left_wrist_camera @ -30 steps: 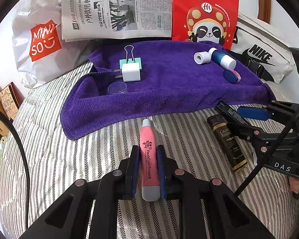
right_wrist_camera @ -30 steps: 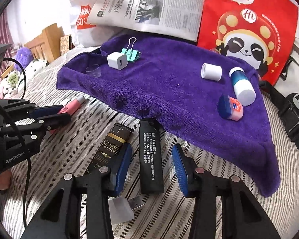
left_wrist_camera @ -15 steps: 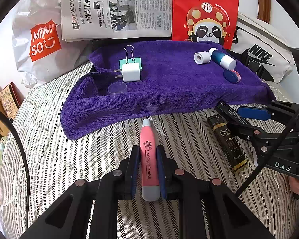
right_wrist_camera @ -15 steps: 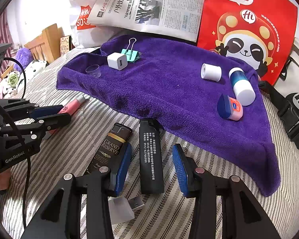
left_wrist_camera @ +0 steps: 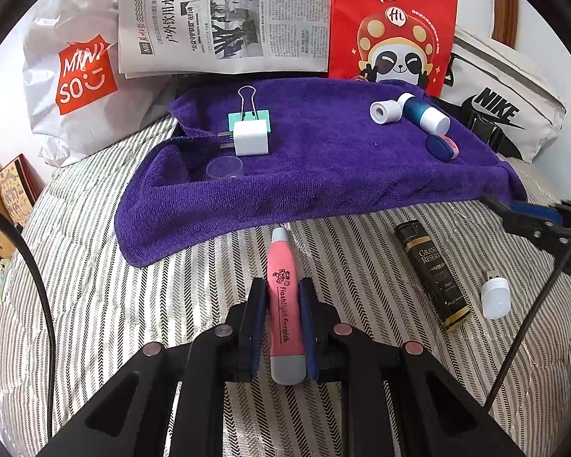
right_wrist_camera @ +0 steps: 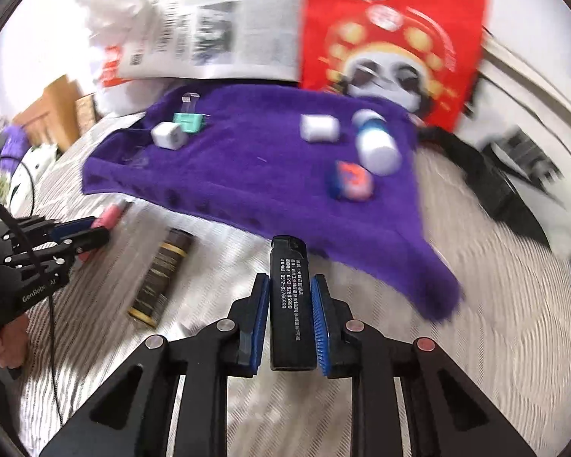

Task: Organize rigid objects
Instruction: 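Grasp the black tube with the right gripper while the left gripper holds the highlighter, then carry the highlighter with the left gripper while the right gripper carries the black tube onto the towel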

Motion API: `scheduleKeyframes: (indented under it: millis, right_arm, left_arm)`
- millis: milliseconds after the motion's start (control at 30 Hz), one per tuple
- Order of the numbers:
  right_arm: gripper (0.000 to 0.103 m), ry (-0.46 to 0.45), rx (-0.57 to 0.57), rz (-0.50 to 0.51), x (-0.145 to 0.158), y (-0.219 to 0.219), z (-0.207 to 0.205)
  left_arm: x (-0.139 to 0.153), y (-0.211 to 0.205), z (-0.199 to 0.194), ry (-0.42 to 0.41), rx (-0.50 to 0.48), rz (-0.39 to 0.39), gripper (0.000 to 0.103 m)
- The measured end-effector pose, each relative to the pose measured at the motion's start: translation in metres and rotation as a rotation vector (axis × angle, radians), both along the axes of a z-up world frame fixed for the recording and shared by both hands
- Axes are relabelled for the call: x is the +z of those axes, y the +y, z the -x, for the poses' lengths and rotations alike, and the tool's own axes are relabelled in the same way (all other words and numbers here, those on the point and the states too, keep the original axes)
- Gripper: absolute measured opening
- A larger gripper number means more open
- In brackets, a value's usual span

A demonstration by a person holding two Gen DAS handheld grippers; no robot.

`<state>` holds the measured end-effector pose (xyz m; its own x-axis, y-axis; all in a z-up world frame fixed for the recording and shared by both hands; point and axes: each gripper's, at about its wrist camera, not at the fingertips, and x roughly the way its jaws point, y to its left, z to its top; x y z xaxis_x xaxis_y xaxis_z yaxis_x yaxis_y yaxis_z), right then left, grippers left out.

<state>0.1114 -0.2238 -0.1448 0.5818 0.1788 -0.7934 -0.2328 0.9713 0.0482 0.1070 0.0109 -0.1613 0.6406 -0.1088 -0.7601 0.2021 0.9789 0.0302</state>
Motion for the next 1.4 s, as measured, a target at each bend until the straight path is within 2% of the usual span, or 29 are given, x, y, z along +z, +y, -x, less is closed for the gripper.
scheduleKeyframes:
  millis: [167,267,400,467,1400]
  right_arm:
    - [0.022,0.055,-0.008,0.027,-0.019,-0.007,0.006]
    - [0.022,0.018,-0.009,0.042,-0.021,-0.003,0.010]
    - [0.023,-0.016,-0.031,-0.008,-0.024,-0.009,0.014]
    - [0.023,-0.048,-0.026,0.008,-0.024,-0.007,0.020]
    - [0.023,-0.035,-0.027,-0.042,-0.022,-0.013,0.020]
  left_arm:
    - [0.000,0.000,0.000,0.000,0.000,-0.003,0.017]
    - [0.000,0.000,0.000,0.000,0.000,-0.003,0.017]
    - [0.000,0.000,0.000,0.000,0.000,-0.002,0.017]
    - [0.000,0.000,0.000,0.000,0.000,-0.003,0.017]
    - [0.000,-0.001,0.000,-0.002,-0.001,-0.005,0.017]
